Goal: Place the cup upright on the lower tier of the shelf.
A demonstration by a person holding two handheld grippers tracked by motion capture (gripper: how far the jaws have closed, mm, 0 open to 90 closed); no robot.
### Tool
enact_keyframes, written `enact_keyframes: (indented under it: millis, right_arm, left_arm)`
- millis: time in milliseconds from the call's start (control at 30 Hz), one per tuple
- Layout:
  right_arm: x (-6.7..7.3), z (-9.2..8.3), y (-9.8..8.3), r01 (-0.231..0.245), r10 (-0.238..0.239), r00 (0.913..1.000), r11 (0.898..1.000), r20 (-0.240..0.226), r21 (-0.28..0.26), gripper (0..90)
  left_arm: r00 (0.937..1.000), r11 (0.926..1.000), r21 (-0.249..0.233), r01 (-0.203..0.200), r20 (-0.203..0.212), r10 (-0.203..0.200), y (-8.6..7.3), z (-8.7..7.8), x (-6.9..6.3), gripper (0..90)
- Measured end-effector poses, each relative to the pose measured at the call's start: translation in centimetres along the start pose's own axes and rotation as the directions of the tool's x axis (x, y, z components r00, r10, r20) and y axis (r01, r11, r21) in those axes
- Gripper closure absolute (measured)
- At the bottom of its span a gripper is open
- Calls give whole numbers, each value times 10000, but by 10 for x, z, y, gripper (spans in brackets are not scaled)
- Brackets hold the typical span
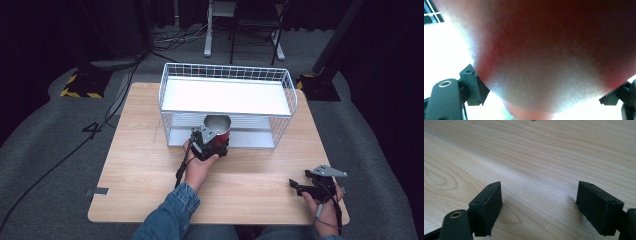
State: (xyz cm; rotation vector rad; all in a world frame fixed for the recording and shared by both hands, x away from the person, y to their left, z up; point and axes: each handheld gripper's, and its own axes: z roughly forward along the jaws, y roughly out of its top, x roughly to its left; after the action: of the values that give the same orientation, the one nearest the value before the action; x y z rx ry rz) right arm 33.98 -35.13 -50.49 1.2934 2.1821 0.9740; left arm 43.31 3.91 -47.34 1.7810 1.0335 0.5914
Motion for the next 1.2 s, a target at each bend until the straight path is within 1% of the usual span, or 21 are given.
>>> enact_keyframes:
  millis: [67,100,267,433,467,533,567,633,667,733,767,800,867,900,933,967,1000,1033,1133,1167,1200]
  right_arm:
    - [0,0,0,-3,3,10000,10000,7,-8,211]
    - [0,0,0,-3,3,10000,10000,6,-7,210]
    - [0,0,0,-4,4,10000,10000,6,-9,211]
    - [0,0,0,-3,3,10000,10000,7,-8,211]
    - [0,0,0,0,0,10000,10000,7,-9,211]
    - [0,0,0,-4,4,10000,10000,6,-9,211]
    - [0,0,0,-5,5,10000,10000,4,-12,211]
    - [0,0,0,-1,1,10000,10000,6,-10,211]
    - [0,0,0,-2,2,10000,10000,6,-9,210]
    - [0,0,0,-2,2,10000,10000,6,-8,210]
    - [0,0,0,-4,4,10000,10000,4,-8,210]
    - [0,0,0,-4,4,10000,10000,5,-8,210]
    - [0,0,0,-3,3,10000,10000,3,-9,211]
    - [0,0,0,-3,3,10000,10000,5,-8,210]
    - [0,0,0,-3,3,10000,10000,4,-9,211]
    - [0,0,0,-2,2,10000,10000,4,-8,211]
    - [0,0,0,-2,2,10000,10000,4,-8,211]
    - [0,0,0,0,0,10000,10000,5,-8,211]
    - [0,0,0,-1,1,10000,10000,5,-9,211]
    - [0,0,0,-4,4,10000,10000,6,-7,211]
    - [0,0,0,-4,4,10000,10000,5,-7,211]
  left_arm:
    - [10000,10000,-79,-41,-60,41,3,4,1,164]
    - [9999,9997,-239,-85,-153,81,6,7,0,164]
    - [9995,9996,-152,-228,-239,225,12,17,1,164]
    - [9995,9998,-182,-77,-299,71,14,28,2,164]
    - [9992,9997,-232,-99,-391,90,16,31,2,164]
    - [9992,9993,-280,-230,-320,221,17,33,3,164]
    - [9993,9993,-367,-72,-368,58,19,37,2,164]
    - [9990,9992,-361,-199,-411,184,21,40,2,163]
    - [9991,9996,-255,-139,-415,128,21,42,2,164]
    - [9993,9995,-312,-73,-373,61,21,47,3,163]
    - [9991,9994,-350,74,-407,-88,21,48,4,164]
    - [9983,9994,-311,-144,-561,127,22,49,7,164]
    - [9976,9995,-298,-94,-694,73,21,50,8,163]
    - [9970,9994,-260,-208,-748,188,21,53,11,163]
    - [9967,9997,-236,-5,-806,-14,21,54,11,163]
    - [9978,9998,-169,107,-650,-118,20,56,13,164]
    - [9978,9998,-169,107,-650,-118,20,56,13,163]
    - [9964,9994,-86,343,-776,-349,20,57,14,163]
    - [9970,9993,47,367,-680,-363,18,61,18,163]
    - [9966,9988,6,486,-670,-484,17,63,18,163]
    - [9972,9991,134,398,-645,-388,15,64,19,163]
